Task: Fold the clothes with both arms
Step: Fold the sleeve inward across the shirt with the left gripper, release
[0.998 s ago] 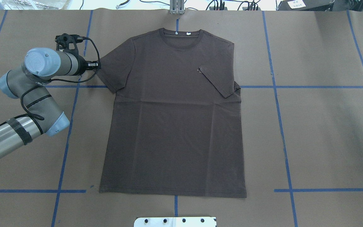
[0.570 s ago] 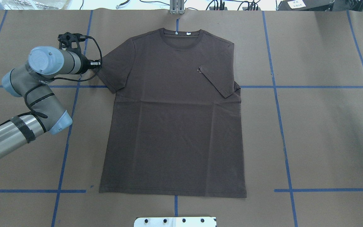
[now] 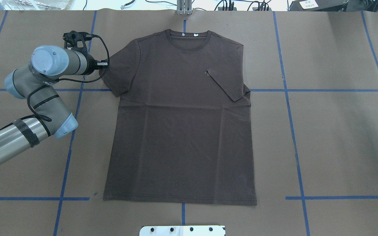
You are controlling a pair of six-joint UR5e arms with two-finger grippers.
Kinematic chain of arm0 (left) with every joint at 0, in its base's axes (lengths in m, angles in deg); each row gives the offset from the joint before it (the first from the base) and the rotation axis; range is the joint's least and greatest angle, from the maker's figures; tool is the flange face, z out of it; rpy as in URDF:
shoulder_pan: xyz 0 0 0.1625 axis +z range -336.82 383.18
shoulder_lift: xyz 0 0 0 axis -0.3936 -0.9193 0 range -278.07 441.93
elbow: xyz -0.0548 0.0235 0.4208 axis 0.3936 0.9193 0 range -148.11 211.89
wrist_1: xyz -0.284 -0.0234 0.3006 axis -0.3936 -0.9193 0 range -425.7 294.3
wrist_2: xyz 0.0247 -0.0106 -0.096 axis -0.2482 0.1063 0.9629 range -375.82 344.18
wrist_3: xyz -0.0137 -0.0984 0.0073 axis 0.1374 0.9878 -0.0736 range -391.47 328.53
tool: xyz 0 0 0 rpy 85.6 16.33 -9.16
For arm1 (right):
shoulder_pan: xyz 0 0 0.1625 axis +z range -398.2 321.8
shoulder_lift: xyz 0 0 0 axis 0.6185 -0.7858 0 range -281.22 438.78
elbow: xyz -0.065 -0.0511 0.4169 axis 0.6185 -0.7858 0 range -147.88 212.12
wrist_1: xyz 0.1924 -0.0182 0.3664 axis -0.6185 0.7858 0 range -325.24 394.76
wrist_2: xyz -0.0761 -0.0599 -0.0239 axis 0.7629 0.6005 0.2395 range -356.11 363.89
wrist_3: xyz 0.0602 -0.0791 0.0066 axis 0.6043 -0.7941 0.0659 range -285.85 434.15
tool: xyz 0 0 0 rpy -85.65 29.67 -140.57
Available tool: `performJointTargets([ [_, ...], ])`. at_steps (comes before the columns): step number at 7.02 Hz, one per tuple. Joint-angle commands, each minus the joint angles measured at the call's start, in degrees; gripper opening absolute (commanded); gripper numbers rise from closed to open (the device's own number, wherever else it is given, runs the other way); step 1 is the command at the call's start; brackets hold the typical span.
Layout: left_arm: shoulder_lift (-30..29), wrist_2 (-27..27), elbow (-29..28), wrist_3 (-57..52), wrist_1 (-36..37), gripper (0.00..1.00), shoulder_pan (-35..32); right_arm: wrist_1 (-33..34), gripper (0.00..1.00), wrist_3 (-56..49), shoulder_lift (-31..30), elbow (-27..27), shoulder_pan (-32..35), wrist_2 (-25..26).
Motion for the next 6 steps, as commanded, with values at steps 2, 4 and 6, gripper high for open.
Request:
performJointTargets([
  [2,-9.2,0.1,2.1,0.9,16.5,0.0,0.4,0.0,1.0,0.3,0.2,0.0,-0.1,0.0],
  [4,-13.8,-0.1,1.6,5.0,21.8,0.0,3.0,0.0,1.0,0.4,0.3,-0.1,-0.2,0.0],
  [6,-14.6,-0.2,1.4,7.8,22.0,0.0,4.6,0.0,1.0,0.6,0.3,0.0,-0.2,0.0],
])
